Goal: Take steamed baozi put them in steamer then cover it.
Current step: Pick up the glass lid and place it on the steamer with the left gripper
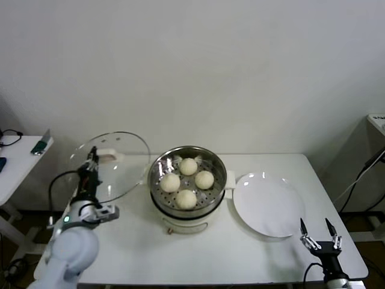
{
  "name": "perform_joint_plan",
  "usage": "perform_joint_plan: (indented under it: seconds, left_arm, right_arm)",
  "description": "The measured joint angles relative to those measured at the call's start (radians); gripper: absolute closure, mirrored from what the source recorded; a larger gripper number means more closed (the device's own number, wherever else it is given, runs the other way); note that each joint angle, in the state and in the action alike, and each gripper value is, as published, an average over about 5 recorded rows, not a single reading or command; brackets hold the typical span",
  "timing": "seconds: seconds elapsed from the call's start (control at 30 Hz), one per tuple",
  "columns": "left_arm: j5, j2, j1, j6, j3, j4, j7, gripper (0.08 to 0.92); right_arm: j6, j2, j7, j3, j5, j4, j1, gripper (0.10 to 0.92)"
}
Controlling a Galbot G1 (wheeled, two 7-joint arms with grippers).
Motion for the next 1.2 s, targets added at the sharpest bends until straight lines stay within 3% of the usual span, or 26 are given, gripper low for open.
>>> perform_joint_plan:
  seconds: [0.3,0.5,0.93,1.2]
  left_arm:
    - [0.177,-0.104,-0.092,0.125,0.222,-0.044,0.156,0.858]
    - [0.282,-0.205,-0.156,0.18,0.342,-0.017,0.215,0.858]
    - [0.453,-0.409,-0.202,0.211,0.486,0.11,0.241,0.858]
    - [0.509,-0.463,-0.22,0.221,0.491,0.191,0.237,0.858]
  right_arm:
    - [0.006,0.012,0.014,-0.015,-0.014,-0.017,0.02,0.203]
    - [0.012,0.018,0.022,-0.021,-0.016,-0.028,0.027,0.203]
    - [0.038,0.009,0.026,-0.015,0.001,-0.044,0.028,0.203]
    - [0.05,0.002,0.029,-0.01,0.016,-0.048,0.026,0.203]
